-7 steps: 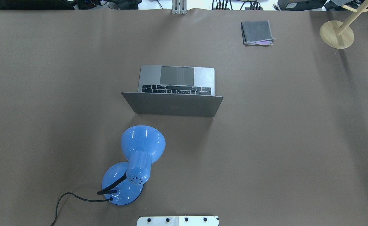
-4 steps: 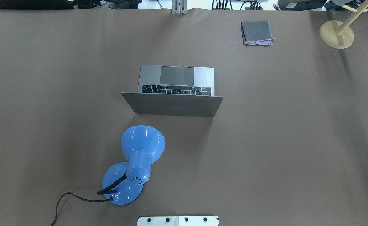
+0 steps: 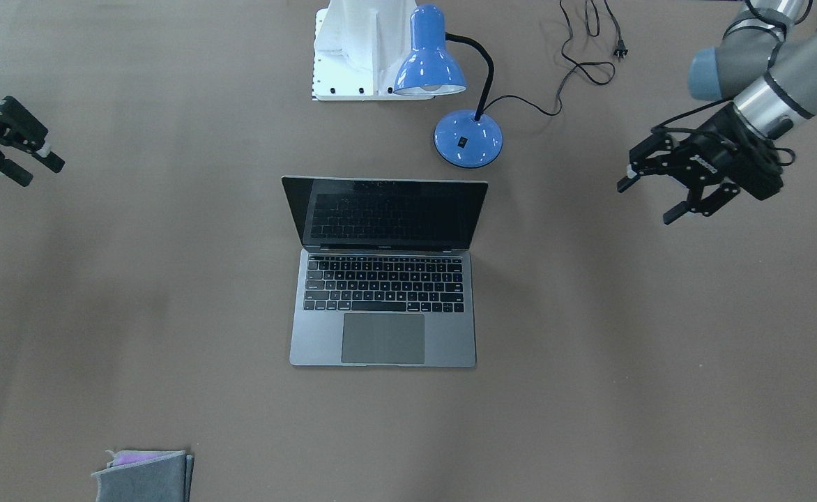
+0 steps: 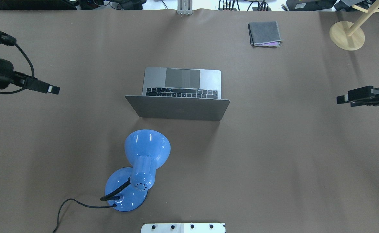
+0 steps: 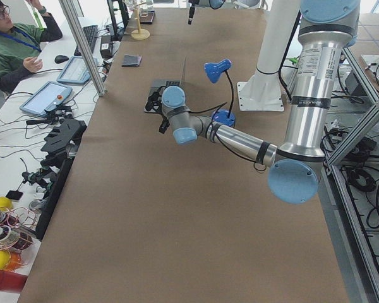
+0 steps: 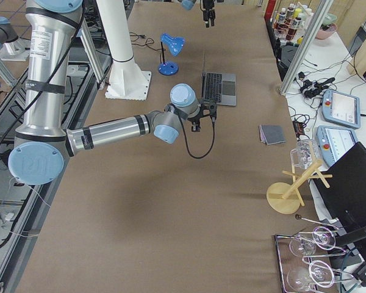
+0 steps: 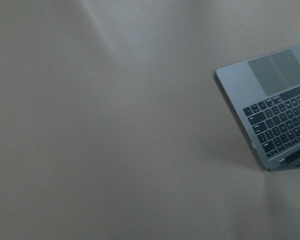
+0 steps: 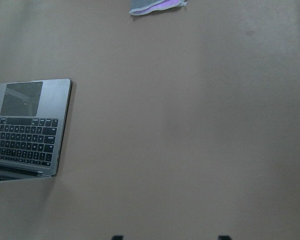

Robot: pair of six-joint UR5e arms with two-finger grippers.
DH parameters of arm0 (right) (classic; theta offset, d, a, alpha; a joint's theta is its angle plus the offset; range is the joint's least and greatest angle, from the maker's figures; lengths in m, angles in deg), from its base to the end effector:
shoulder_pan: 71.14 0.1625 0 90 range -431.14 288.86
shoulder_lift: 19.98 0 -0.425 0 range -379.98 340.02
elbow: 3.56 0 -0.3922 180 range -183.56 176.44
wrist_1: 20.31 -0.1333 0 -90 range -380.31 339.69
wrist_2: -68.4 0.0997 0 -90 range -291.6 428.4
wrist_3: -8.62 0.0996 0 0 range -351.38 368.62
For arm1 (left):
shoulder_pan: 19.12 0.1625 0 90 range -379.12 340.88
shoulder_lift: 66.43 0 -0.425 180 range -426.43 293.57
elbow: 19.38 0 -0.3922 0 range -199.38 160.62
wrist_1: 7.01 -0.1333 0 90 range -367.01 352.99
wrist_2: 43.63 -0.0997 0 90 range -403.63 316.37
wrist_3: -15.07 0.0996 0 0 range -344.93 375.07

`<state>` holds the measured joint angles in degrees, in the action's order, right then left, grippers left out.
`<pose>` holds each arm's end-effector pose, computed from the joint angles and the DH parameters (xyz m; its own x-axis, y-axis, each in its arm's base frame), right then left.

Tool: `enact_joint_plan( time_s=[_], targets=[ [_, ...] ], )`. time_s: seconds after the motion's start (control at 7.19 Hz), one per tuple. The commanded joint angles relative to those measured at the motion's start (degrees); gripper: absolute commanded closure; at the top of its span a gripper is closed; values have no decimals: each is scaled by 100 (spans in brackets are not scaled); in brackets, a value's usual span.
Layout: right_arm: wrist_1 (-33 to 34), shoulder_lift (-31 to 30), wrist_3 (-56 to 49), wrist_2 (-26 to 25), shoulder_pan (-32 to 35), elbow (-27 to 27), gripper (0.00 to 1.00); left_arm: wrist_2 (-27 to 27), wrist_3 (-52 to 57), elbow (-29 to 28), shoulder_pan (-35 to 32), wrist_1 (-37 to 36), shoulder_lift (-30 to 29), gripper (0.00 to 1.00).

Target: Close laptop

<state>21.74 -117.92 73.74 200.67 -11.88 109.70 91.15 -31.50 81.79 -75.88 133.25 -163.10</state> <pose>-0.1629 -0.4037 0.4239 0.3470 -0.0257 0.9375 -0.2017 0.9742 0.1013 0.2352 -0.4741 0.3983 0.3103 0.4167 -0.8544 0.0304 0.8940 0.4471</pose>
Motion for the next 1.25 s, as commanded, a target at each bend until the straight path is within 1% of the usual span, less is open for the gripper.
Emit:
enact_joint_plan(
  time_s=[0.0, 0.14, 0.28, 0.42, 0.56, 0.7, 0.83, 0.97, 1.11],
  targets=[
    [-30, 151, 1210, -701, -1009, 502, 94, 4, -886, 8, 437, 458, -70, 91],
    [-21, 230, 1449, -859, -1265, 565, 100, -13, -1219, 43, 630, 580, -88, 100],
    [-21, 301, 1721, -1365, -1651, 644, 100, -4, -1640, 35, 814, 834, -105, 100],
    [-12, 415, 2019, -2006, -2098, 740, 100, -13, -2288, 35, 1121, 1019, -306, 100],
    [31, 633, 2353, -2360, -2433, 767, 100, -13, -2843, 43, 1315, 1056, -499, 100],
    [432, 957, 2548, -2746, -2672, 776, 100, -39, -3432, 17, 1552, 1056, -745, 100],
    [871, 1300, 2680, -2933, -2839, 776, 100, -83, -3629, -9, 1676, 1056, -921, 100],
    [1119, 1599, 2847, -3178, -2998, 776, 100, -136, -3631, -9, 1703, 1056, -932, 100],
    [1443, 1889, 2848, -3242, -3008, 750, 100, -284, -3631, -44, 1773, 1047, -1019, 100]
  ],
)
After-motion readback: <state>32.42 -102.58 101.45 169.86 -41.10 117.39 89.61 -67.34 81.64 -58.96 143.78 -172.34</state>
